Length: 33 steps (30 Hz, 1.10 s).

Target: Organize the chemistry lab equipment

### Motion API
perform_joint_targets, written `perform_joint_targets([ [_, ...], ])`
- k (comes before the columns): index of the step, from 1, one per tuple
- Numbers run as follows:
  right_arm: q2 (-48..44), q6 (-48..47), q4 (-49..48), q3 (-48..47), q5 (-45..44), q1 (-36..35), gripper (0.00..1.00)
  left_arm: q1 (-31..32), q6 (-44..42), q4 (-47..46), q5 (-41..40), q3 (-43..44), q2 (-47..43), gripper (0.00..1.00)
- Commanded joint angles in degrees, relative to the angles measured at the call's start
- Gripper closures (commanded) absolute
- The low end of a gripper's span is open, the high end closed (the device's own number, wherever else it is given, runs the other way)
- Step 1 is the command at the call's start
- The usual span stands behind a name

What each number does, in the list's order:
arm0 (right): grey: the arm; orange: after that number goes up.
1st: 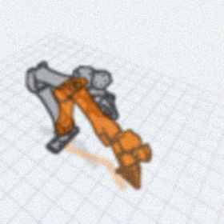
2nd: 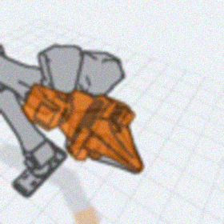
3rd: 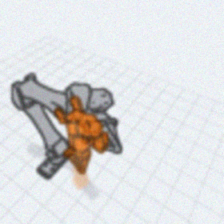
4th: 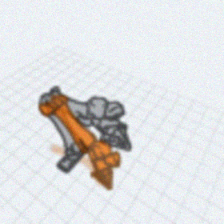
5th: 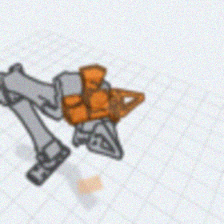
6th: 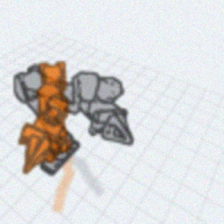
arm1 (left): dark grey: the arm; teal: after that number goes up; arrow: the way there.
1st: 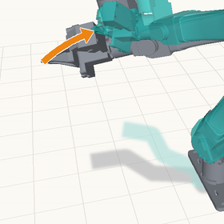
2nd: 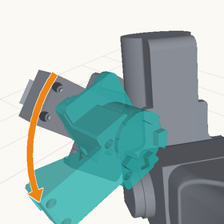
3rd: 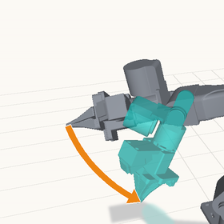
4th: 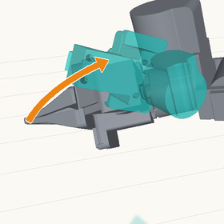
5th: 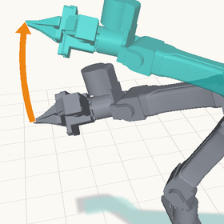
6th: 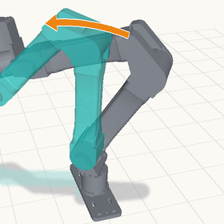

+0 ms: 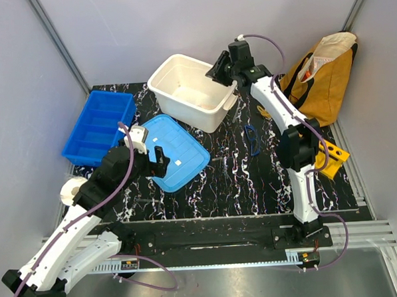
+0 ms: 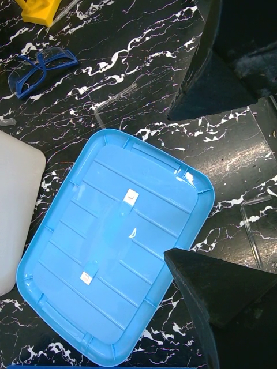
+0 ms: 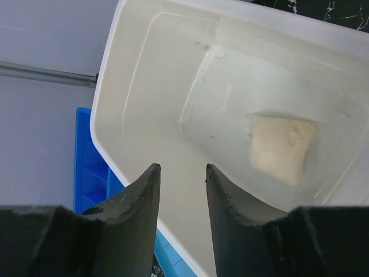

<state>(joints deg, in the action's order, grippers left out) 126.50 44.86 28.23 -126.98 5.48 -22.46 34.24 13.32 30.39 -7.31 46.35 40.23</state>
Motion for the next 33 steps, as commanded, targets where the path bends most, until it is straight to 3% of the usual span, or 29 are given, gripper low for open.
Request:
perform_joint_targets([
  [1, -5.6, -5.7, 6.6, -2.8, 0.1, -0.6, 0.56, 0.3, -0.7, -1.6, -1.7, 0.2, -0.3, 0.03],
  [8, -19.2, -12.7, 8.5, 13.4, 1.2, -1.5, 0.47, 0.3, -0.6, -1.2, -3.0, 0.2, 0.3, 0.03],
  [14, -34.6, -17.2, 9.6, 31.4, -5.0, -3.6, 0.44, 0.3, -0.2, -0.5, -7.3, 0.5, -0.1, 0.02],
  [20, -44.1, -20.4, 10.1, 47.7, -13.2, -3.6, 0.43, 0.3, 1.8, 0.2, -9.0, 0.8, 0.2, 0.03],
  [25, -44.2, -24.1, 13.3, 53.7, -26.0, -2.3, 0.42, 0.3, 0.0, 3.4, -12.3, 2.1, 1.8, 0.05],
  [33, -34.1, -25.8, 7.9, 53.1, -20.3, 1.2, 0.38, 0.3, 0.5, 2.6, -11.8, 0.4, 2.5, 0.05],
])
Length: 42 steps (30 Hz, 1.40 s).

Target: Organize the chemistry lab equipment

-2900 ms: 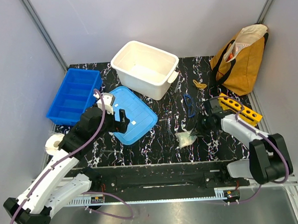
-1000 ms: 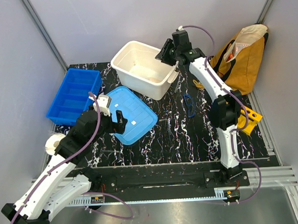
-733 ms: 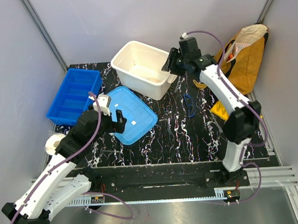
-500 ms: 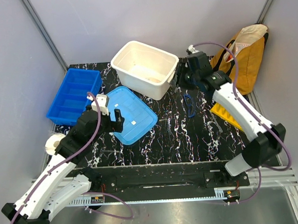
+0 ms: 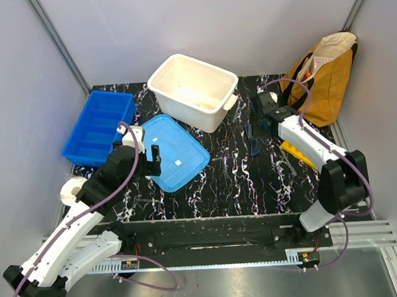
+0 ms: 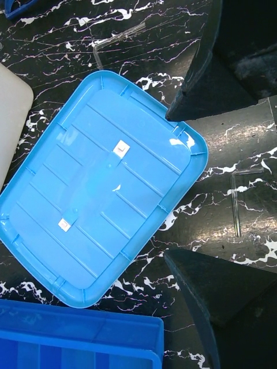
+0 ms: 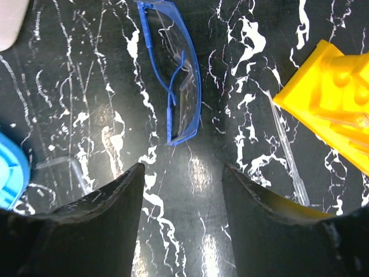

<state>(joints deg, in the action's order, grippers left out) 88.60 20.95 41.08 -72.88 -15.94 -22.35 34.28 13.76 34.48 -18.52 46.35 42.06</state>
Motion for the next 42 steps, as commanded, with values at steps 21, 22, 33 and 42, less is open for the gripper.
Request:
perform_joint_targets([
  [21, 26.3, -5.4, -9.6, -10.4, 1.4, 4.7, 0.32, 0.3, -0.6, -2.1, 1.7, -0.3, -0.9, 0.02],
  [22, 26.5, -5.4, -10.1, -10.2, 1.5, 4.7, 0.32, 0.3, -0.7, -2.1, 1.6, -0.2, -0.9, 0.02],
  [33, 27.4, -6.5, -10.8, -9.2, 1.9, 4.7, 0.64, 0.3, -0.7, -2.4, 1.8, -0.5, -1.1, 0.03],
  [42, 19.6, -6.1, -7.2, -8.5, -0.6, 4.7, 0.69, 0.3, -0.7, -2.4, 2.0, -0.5, -2.1, 0.03],
])
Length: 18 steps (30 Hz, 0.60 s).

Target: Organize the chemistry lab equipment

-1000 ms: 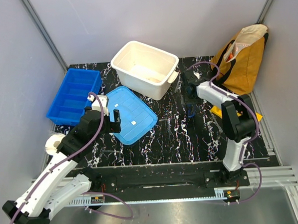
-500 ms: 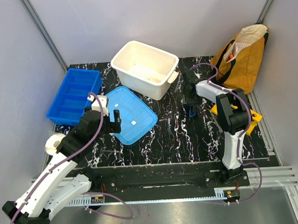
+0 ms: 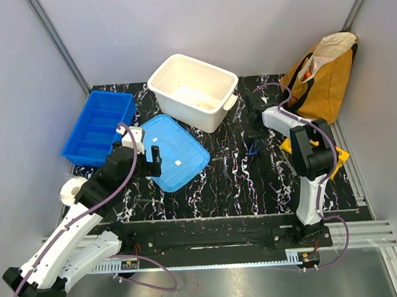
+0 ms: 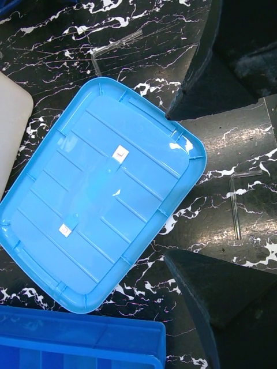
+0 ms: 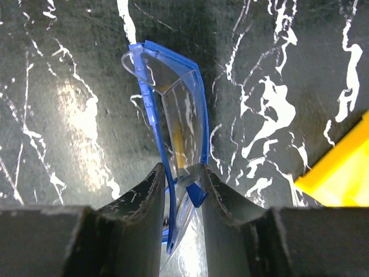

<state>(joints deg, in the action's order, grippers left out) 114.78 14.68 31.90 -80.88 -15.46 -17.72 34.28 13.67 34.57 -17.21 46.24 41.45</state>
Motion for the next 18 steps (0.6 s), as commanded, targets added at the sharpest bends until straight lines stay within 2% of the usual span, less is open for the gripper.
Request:
perform_joint_targets([
  [1, -7.5, 0.5, 2.5, -0.7, -1.0, 0.0, 0.70, 0.3, -0.6, -2.5, 0.7, -0.4, -1.5, 0.03],
  [7, -14.8, 2.1, 3.4, -2.1, -0.1, 0.0, 0.70, 0.3, -0.6, -2.5, 1.0, -0.4, -2.2, 0.02],
  [12, -17.2, 3.3, 5.1, -7.7, 2.1, 0.0, 0.71, 0.3, -0.6, -2.5, 1.4, -0.4, -2.7, 0.02],
  [18, -17.3, 4.4, -0.3, -15.3, 9.1, 0.0, 0.72, 0.3, -0.7, -2.7, 1.7, -0.4, -3.0, 0.02],
])
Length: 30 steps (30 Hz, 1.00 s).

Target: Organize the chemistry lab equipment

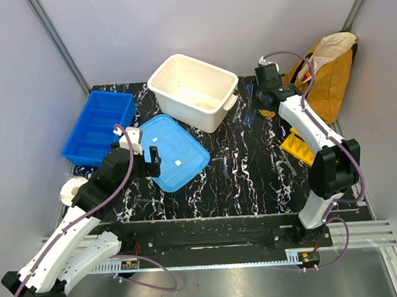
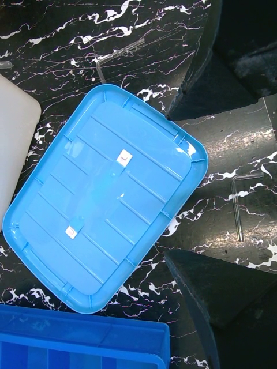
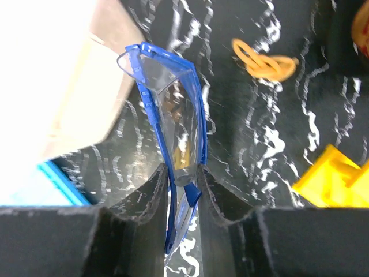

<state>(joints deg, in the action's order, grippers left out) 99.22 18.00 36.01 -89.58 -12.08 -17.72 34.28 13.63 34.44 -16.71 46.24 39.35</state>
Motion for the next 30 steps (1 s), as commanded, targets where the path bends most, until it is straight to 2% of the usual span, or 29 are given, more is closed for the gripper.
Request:
perform_joint_targets([
  [1, -1.1, 0.3, -5.9, -7.8, 7.6, 0.0, 0.72, 0.3, -0.5, -2.7, 1.4, -0.4, -0.9, 0.02],
  [4, 1.1, -4.8, -13.8, -10.3, 14.4, -0.1, 0.72, 0.3, -0.5, -2.8, 2.1, -0.4, -0.9, 0.02],
  [7, 4.0, -10.2, -20.0, -12.4, 17.4, -0.5, 0.71, 0.3, -0.5, -2.7, 2.3, -0.3, -1.5, 0.02],
  [14, 12.9, -15.1, -23.3, -24.5, 25.6, -0.7, 0.69, 0.3, -0.6, -2.8, 2.2, -0.5, -2.2, 0.02],
  [17, 15.8, -17.5, -28.0, -25.0, 29.6, -1.2, 0.68, 0.3, -0.8, -2.8, 2.0, -0.5, -2.1, 0.02],
  [20, 19.2, -20.0, -31.8, -26.0, 29.7, -2.1, 0.68, 0.3, -0.8, -2.9, 1.9, -0.6, -2.2, 0.02],
  [25, 27.2, -22.5, -30.0, -34.9, 30.4, -4.4, 0.67, 0.3, -1.2, -2.9, 1.4, -0.4, -1.2, 0.02],
  [30, 36.5, -25.8, -21.9, -47.7, 25.9, -6.5, 0.66, 0.3, -1.3, -2.8, 1.2, -0.6, -1.7, 0.02],
])
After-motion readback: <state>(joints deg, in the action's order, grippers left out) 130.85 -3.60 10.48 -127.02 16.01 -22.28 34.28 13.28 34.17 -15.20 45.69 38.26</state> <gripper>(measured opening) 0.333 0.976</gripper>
